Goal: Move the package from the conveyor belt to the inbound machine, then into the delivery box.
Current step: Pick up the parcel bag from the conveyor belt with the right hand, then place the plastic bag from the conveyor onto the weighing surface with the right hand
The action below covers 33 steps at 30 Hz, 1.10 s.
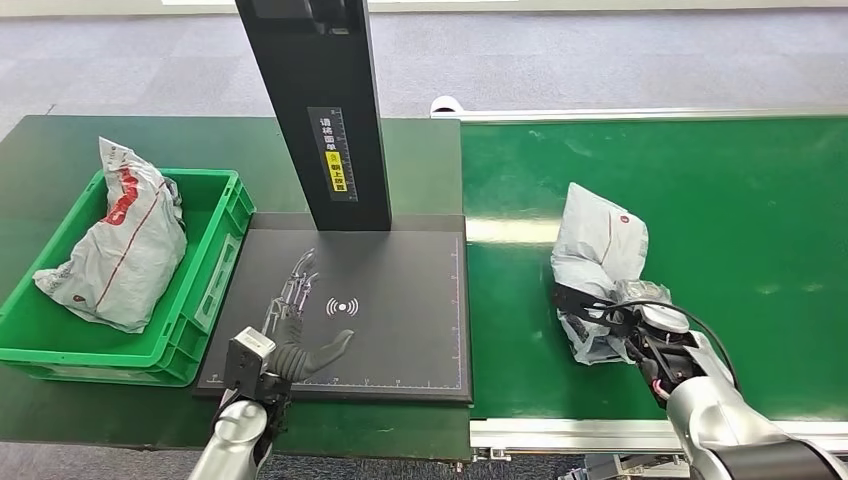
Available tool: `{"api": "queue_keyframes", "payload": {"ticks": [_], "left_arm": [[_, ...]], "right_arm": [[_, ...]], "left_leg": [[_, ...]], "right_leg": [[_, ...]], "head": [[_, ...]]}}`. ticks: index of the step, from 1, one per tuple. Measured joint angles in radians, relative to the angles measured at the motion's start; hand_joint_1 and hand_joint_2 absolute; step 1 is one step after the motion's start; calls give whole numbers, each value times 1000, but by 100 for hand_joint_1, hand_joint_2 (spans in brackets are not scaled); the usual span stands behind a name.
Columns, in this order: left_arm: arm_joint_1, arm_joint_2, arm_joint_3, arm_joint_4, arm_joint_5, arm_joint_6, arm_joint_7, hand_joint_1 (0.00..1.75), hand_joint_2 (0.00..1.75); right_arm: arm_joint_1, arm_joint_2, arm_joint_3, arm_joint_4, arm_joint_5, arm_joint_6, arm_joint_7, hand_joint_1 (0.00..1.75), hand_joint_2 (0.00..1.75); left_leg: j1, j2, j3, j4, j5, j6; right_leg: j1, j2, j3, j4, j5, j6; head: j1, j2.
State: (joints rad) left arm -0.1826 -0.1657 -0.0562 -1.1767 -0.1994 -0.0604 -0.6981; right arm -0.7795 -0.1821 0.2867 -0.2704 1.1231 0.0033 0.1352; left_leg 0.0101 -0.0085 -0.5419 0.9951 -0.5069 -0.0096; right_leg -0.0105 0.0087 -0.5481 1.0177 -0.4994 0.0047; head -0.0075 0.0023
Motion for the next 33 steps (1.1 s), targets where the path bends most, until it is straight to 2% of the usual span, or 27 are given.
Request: {"api": "queue_keyframes", "payload": {"ticks": [3,9,13,15,20,24,28,33], "left_arm": [[14,3,9,-34,0,11,0,0,175],[39,7,20,-80,1,22,0,0,175],[70,3,55,-146,55,78,0,0,175],[88,-1,87,-197,102,99,0,0,175],[119,-11,159,-304,161,132,0,0,175],[123,-16,189,-349,178,139,0,0,175],[113,-22,199,-360,178,156,0,0,175],[86,-26,204,-359,178,171,0,0,175]], "right_arm": [[18,20,-11,-13,6,-90,-56,175,175],[27,43,-25,-29,13,-128,-80,175,175],[47,63,-31,-94,61,-340,-157,175,175],[63,80,-36,-171,93,-384,-205,175,175],[133,131,-27,-413,144,-339,-298,175,175],[161,168,24,-554,176,-322,-333,175,175],[162,210,95,-620,175,-280,-379,175,175],[154,268,190,-629,134,-234,-422,175,175]], "left_leg": [[0,0,0,0,0,0],[0,-2,-1,0,0,0],[0,-1,-2,0,0,0],[0,-1,-2,0,0,0],[2,-2,-3,0,0,0],[2,-2,-3,-1,0,0],[2,-1,-2,0,0,0],[2,-2,-2,0,1,0]], "right_leg": [[0,1,0,0,0,0],[0,-3,0,0,0,0],[0,-2,-1,0,0,0],[0,-1,-2,0,0,0],[2,-2,-2,0,0,0],[2,-2,-2,1,0,0],[1,-1,-2,1,0,0],[2,-1,-3,1,0,-1]], "head": [[0,0],[0,0],[0,0],[0,0],[0,0],[0,0],[0,0],[0,0]]}}
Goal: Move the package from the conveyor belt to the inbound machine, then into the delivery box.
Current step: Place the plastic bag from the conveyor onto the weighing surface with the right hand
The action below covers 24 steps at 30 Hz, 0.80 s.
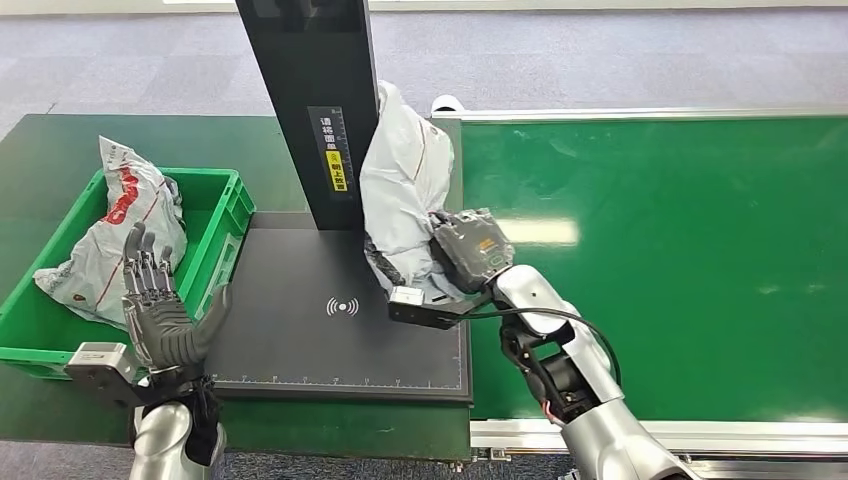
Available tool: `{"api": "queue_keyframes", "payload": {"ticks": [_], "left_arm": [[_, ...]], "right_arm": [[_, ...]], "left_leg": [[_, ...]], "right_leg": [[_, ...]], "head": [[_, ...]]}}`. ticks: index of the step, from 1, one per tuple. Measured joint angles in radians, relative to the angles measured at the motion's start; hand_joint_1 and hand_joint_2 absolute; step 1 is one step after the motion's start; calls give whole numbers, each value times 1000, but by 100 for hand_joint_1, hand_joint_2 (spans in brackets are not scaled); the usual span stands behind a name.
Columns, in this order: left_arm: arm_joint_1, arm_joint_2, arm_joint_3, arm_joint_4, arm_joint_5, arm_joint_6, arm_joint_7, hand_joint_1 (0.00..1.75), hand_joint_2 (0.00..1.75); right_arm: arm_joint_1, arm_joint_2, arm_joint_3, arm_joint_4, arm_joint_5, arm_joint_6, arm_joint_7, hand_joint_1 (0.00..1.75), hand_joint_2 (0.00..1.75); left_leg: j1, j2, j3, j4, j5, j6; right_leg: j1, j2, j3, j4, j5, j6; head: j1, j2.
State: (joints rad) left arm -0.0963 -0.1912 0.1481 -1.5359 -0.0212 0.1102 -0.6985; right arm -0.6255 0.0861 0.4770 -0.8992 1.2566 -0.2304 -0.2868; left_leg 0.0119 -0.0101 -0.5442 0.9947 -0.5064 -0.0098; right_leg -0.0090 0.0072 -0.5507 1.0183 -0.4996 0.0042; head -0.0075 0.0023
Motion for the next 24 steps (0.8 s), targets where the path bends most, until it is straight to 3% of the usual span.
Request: {"api": "queue_keyframes", "payload": {"ticks": [4,14,24], "left_arm": [[-16,-2,1,9,7,4,0,0,175],[-82,-2,-23,81,27,37,0,0,175],[-100,-1,-34,116,48,43,0,0,175]], "right_arm": [[-26,31,71,35,-22,50,-43,175,175],[-69,208,344,394,-58,234,-66,175,175],[-137,233,476,466,-60,307,-16,175,175]], "left_leg": [[0,2,0,0,0,0],[0,2,1,0,0,-1],[0,4,11,0,-1,-1]], "right_leg": [[0,1,0,0,0,0],[0,2,0,0,0,0],[0,4,9,-1,0,0]], "head": [[0,0],[0,0],[0,0]]}}
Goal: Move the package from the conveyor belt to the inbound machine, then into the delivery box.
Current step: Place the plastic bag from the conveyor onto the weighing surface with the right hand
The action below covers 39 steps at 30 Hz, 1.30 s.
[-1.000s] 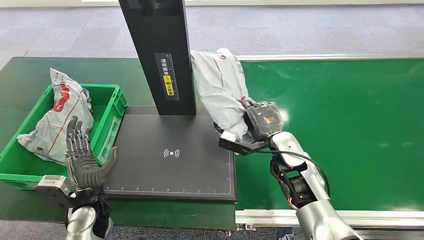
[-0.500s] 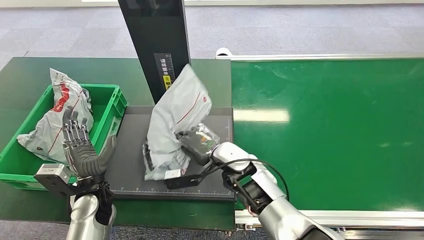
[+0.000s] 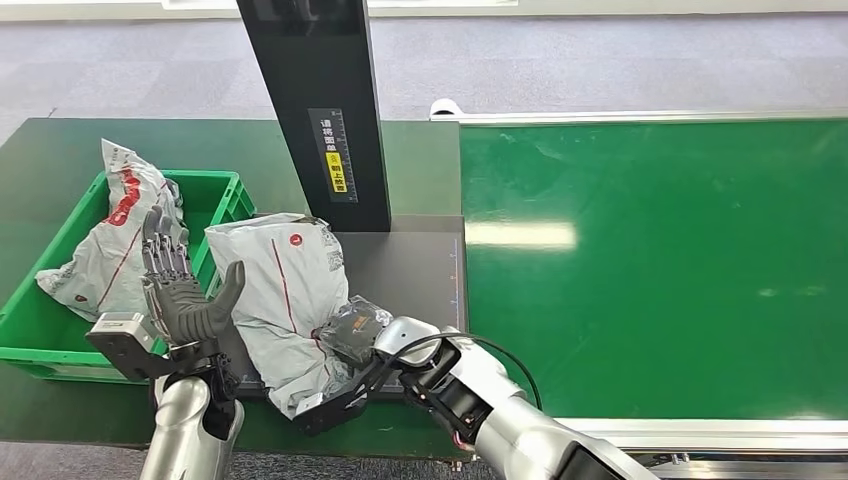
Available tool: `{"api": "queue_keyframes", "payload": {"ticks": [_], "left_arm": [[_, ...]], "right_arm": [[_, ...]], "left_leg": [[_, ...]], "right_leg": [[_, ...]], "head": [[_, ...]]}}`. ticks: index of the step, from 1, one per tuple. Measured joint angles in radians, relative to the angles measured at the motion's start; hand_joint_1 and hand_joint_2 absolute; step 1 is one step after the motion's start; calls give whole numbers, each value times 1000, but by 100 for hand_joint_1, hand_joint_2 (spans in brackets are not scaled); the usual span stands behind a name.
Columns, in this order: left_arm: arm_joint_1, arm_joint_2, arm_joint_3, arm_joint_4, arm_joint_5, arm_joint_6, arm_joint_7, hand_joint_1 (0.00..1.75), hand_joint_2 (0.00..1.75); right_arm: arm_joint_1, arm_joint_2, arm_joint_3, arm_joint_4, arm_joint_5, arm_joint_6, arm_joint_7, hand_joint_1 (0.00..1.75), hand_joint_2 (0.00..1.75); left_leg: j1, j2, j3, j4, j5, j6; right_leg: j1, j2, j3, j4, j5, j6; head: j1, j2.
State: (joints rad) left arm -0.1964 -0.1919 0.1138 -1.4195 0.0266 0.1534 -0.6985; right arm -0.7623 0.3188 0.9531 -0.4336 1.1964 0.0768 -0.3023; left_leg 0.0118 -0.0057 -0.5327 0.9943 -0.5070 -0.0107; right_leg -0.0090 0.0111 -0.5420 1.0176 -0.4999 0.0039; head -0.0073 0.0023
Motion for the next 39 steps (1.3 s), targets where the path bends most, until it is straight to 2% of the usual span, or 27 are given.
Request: {"api": "queue_keyframes", "payload": {"ticks": [5,6,9,10,18,24,27,30,36,39], "left_arm": [[-1,1,-8,8,2,0,0,0,175],[-1,1,-9,9,3,0,0,0,175],[-3,3,-12,14,4,0,0,0,175],[-4,3,-13,15,4,0,0,0,175],[1,10,-10,23,5,-6,0,0,175],[13,10,-6,23,4,-8,0,0,175],[19,9,-5,23,2,-14,0,0,175],[20,6,-3,23,-2,-23,0,0,175],[18,4,-2,32,-7,-35,0,0,175],[18,4,0,34,-7,-36,0,0,175]], "right_arm": [[-8,1,19,7,0,0,3,175,175],[-9,1,22,8,-1,0,6,156,175],[-10,0,31,9,-3,-29,53,25,175],[-8,-1,34,9,-3,-54,81,0,175],[-17,-53,26,5,5,-268,365,0,175],[-16,-94,-21,-40,122,-377,594,0,175],[-15,-104,-55,-58,166,-399,637,0,175],[-14,-106,-95,-68,127,-409,543,0,175],[-2,-79,-227,-99,-119,-403,173,0,175],[23,-68,-307,-163,-322,-357,-13,0,175]], "left_leg": [[0,0,2,0,0,0],[0,0,2,0,0,0],[0,0,2,0,0,0],[0,0,2,0,0,0],[0,-1,1,0,1,0],[0,-1,-3,0,1,0],[0,-1,-4,0,1,0],[0,-1,-5,0,1,0],[0,-1,-5,0,1,0],[0,-1,-5,0,1,0]], "right_leg": [[0,0,3,0,0,0],[0,0,3,0,0,0],[0,0,3,0,0,0],[0,0,3,0,0,0],[0,0,2,0,1,0],[0,0,-1,0,1,0],[0,0,-2,0,1,0],[0,0,-3,0,1,0],[0,0,-4,1,1,0],[0,0,-4,1,1,0]], "head": [[0,0],[0,0],[0,0],[0,0],[0,0],[0,0],[0,0],[0,0],[0,0],[0,0]]}}
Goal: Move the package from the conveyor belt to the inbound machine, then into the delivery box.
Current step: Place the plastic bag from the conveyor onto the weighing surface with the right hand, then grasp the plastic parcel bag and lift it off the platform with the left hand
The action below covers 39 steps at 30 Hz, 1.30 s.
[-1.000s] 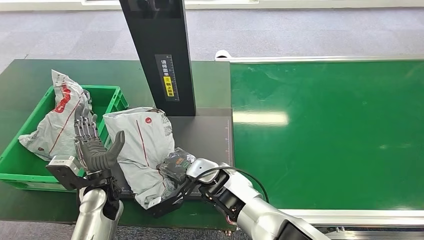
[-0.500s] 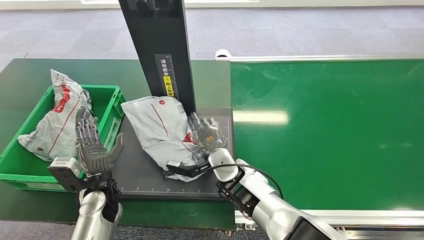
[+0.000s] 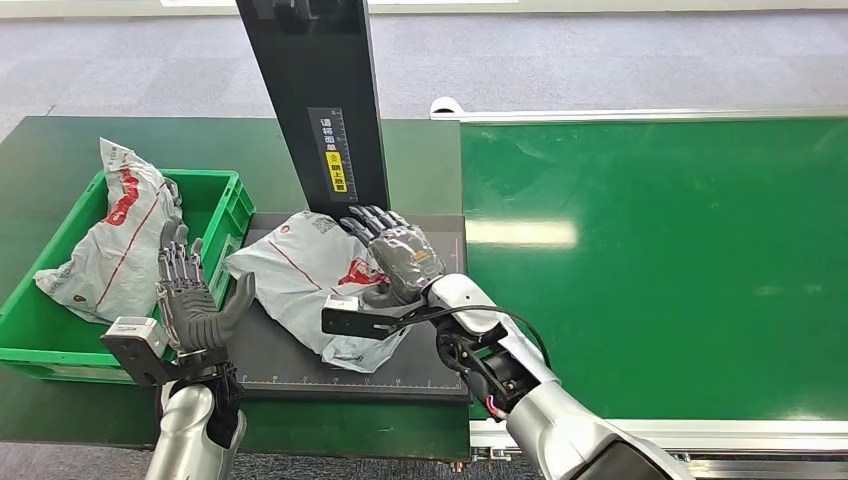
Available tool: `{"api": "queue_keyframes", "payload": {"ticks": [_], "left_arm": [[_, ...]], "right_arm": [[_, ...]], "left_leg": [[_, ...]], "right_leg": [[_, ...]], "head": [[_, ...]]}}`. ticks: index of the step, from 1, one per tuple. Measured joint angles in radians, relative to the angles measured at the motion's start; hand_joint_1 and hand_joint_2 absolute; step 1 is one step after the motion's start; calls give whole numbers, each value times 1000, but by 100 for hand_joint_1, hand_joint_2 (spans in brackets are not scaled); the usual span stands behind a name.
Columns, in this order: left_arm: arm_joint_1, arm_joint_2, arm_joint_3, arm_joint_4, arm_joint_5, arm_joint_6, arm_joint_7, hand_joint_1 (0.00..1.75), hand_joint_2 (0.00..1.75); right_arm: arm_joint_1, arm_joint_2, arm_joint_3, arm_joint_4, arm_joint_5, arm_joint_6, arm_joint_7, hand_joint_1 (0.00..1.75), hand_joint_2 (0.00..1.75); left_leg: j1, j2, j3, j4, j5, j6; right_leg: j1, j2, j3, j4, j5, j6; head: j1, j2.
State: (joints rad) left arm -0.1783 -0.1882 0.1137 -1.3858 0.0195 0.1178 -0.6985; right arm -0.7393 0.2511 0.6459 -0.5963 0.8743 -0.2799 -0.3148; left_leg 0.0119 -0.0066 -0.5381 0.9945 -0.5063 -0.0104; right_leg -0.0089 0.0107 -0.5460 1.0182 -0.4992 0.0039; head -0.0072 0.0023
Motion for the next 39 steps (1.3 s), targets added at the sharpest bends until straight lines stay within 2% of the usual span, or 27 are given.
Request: {"api": "queue_keyframes", "payload": {"ticks": [2,4,14,16,19,23,28,32,34,36,37,39], "left_arm": [[0,0,2,1,0,0,0,0,175],[1,0,3,2,-1,0,0,0,175],[1,1,-19,35,-83,-7,0,0,175],[-1,1,-35,49,-117,-14,7,0,175],[-14,4,-70,87,-211,-5,50,0,175],[-50,4,-118,160,-353,76,95,0,175],[-134,-12,-156,295,-432,139,151,0,175],[-234,-42,-196,448,-544,234,200,0,175],[-282,-58,-227,526,-637,270,270,0,175],[-320,-72,-262,603,-723,258,361,0,175],[-334,-78,-280,639,-763,247,404,15,175],[-356,-86,-313,701,-837,222,474,96,175]], "right_arm": [[25,2,-59,-74,-147,59,-82,0,175],[48,2,-111,-151,-240,105,-111,0,175],[131,-1,-242,-408,-409,160,-114,0,175],[144,-2,-267,-451,-417,135,-100,0,175],[160,-2,-315,-484,-393,26,-61,0,175],[176,-1,-395,-487,-373,-90,-27,0,175],[203,2,-509,-477,-414,-204,3,0,175],[227,11,-590,-412,-426,-198,4,0,175],[233,21,-608,-361,-398,-177,10,0,175],[232,36,-613,-307,-370,-145,21,0,175],[231,45,-614,-281,-361,-128,24,0,175],[229,60,-615,-235,-366,-84,24,0,175]], "left_leg": [[0,0,-1,0,0,0],[0,-1,-1,0,0,0],[0,0,-2,0,0,0],[0,0,-2,0,0,0],[0,-1,-3,0,0,0],[0,0,-2,0,0,0],[0,-4,-4,1,0,0],[0,-3,-4,1,0,0],[0,-3,-4,1,0,0],[0,-3,-4,1,0,0],[0,-3,-4,1,0,0],[0,-3,-5,1,0,0]], "right_leg": [[0,0,0,0,0,0],[0,0,0,0,0,0],[0,0,-2,0,0,0],[0,0,-3,0,0,0],[0,0,-3,0,0,0],[0,0,-3,0,1,0],[0,-4,-3,0,1,0],[0,-3,-3,0,1,0],[0,-3,-3,0,1,0],[0,-3,-3,0,1,0],[0,-3,-4,0,1,0],[0,-3,-4,0,1,0]], "head": [[0,0],[0,0],[0,0],[0,0],[0,0],[0,0],[0,0],[0,0],[0,0],[0,0],[0,0],[0,0]]}}
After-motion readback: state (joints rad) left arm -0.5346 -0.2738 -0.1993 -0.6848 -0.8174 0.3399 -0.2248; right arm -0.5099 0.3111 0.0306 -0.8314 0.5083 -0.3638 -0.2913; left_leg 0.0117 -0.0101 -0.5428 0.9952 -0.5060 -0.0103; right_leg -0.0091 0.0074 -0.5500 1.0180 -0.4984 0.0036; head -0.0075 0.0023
